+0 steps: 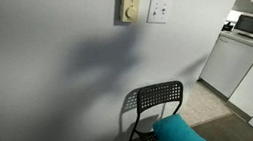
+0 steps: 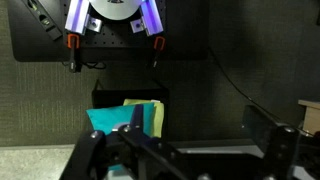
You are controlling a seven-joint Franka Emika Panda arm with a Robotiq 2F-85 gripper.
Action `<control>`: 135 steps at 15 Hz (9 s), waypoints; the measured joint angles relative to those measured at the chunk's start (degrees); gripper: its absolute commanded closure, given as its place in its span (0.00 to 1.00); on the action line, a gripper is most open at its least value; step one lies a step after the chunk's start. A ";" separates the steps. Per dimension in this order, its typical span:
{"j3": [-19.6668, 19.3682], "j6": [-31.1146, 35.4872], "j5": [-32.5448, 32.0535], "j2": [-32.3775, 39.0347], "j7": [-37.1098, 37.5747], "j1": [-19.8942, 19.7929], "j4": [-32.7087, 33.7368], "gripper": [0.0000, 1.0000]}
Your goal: Turn on the left light switch
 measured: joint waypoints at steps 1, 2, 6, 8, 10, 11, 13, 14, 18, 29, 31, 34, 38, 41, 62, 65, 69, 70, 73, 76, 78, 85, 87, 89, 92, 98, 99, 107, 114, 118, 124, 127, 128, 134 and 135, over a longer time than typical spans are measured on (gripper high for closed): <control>0.00 0.00 0.00 0.00 0.00 0.00 0.00 0.00; 0.00 0.00 0.00 0.00 0.00 0.00 0.00 0.00; 0.00 0.00 0.00 0.00 0.00 0.00 0.00 0.00; 0.00 0.00 0.00 0.00 0.00 0.00 0.00 0.00; 0.01 -0.01 0.00 0.00 0.00 -0.05 0.00 0.00; 0.01 -0.01 0.00 0.00 -0.12 -0.10 0.00 0.00; 0.07 -0.01 0.00 0.05 -0.61 -0.10 0.00 0.00; 0.25 0.00 0.00 0.19 -1.00 -0.05 0.01 0.00; 2.41 0.09 0.00 2.96 -3.27 0.93 1.19 0.00; 11.52 5.04 -8.94 21.84 -7.27 6.44 15.05 0.00; 12.06 8.11 -10.34 25.03 -7.29 6.84 17.59 0.00; 12.03 8.73 -10.07 27.76 -7.18 6.88 19.73 0.00; 12.03 8.63 -10.07 27.09 -7.14 7.08 19.66 0.00; 12.03 8.18 -10.29 26.88 -7.10 7.26 19.52 0.00; 14.55 40.00 -40.84 45.18 -19.23 7.94 26.70 0.00; 14.56 39.97 -40.83 44.86 -19.23 7.97 26.65 0.00; 14.45 40.07 -41.04 44.89 -19.18 8.03 26.74 0.00; 14.38 40.22 -41.33 44.91 -19.18 8.02 26.85 0.00; 14.22 41.12 -43.19 45.31 -19.20 7.96 27.33 0.00; 14.20 43.16 -44.90 46.37 -19.34 7.92 27.96 0.00; 14.19 44.43 -45.97 47.66 -19.43 7.92 28.82 0.00; 14.17 46.50 -47.69 53.24 -20.33 7.92 33.61 0.00; 14.16 46.73 -48.00 54.88 -20.71 7.93 35.18 0.00; 14.14 47.44 -48.36 56.54 -21.30 7.93 36.85 0.00; 13.84 50.98 -48.46 59.53 -23.83 7.92 39.89 0.00; 13.51 54.06 -48.46 66.16 -31.49 7.93 47.83 0.00; 13.46 54.06 -48.46 67.04 -32.51 7.93 48.96 0.00; 12.03 54.06 -48.47 72.39 -36.29 7.96 55.17 0.00; 11.55 53.96 -49.33 72.98 -36.36 8.43 55.69 0.00; 11.39 53.63 -51.92 72.88 -36.35 8.97 55.67 0.00; 11.38 53.21 -53.45 72.87 -36.35 9.18 55.67 0.00; 11.38 53.09 -53.56 72.88 -36.35 9.22 55.72 0.00; 11.38 53.04 -53.57 72.90 -36.35 9.22 55.75 0.00; 11.38 51.13 -53.57 73.43 -36.35 9.63 57.02 0.00; 11.38 50.52 -53.57 73.59 -36.35 9.78 57.41 0.00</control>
